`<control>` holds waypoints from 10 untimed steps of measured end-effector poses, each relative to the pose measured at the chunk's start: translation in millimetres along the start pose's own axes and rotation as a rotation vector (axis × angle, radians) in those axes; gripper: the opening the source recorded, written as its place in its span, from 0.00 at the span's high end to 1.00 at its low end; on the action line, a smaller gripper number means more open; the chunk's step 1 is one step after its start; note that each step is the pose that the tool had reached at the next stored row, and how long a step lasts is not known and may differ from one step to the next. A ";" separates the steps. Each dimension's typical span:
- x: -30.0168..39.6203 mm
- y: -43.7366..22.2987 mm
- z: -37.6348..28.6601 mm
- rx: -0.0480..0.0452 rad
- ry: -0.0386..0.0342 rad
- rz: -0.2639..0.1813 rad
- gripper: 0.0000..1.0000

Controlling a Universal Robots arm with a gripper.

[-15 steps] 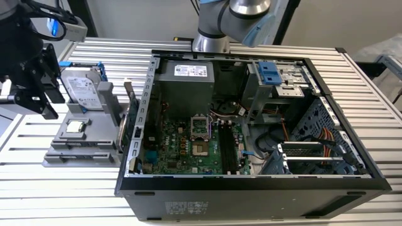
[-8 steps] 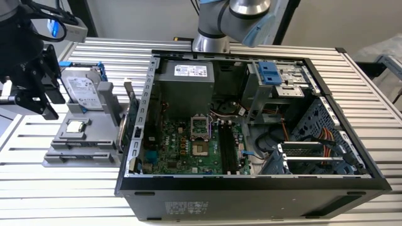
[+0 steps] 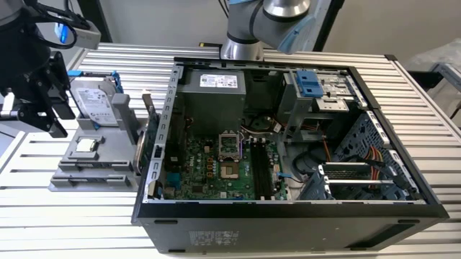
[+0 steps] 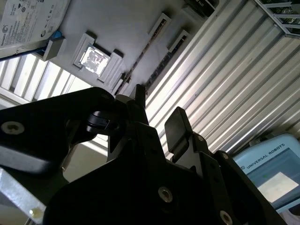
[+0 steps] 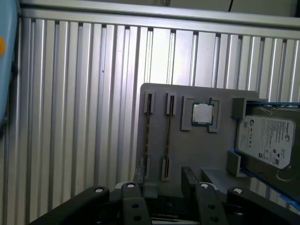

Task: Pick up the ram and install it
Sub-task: 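Pick up the ram and move it above insertion slot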

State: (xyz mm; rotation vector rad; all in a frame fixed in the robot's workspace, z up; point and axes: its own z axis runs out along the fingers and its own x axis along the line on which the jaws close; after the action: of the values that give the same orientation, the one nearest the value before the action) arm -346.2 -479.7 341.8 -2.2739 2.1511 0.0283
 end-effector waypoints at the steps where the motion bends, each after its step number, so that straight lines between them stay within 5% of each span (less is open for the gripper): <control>1: 0.0 0.0 0.2 -0.0001 0.0000 0.000 0.00; 10: 0.1 0.0 2.3 -0.0001 0.0001 0.000 0.00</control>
State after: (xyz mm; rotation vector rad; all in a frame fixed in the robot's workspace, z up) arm -346.2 -479.7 339.5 -2.2740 2.1512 0.0283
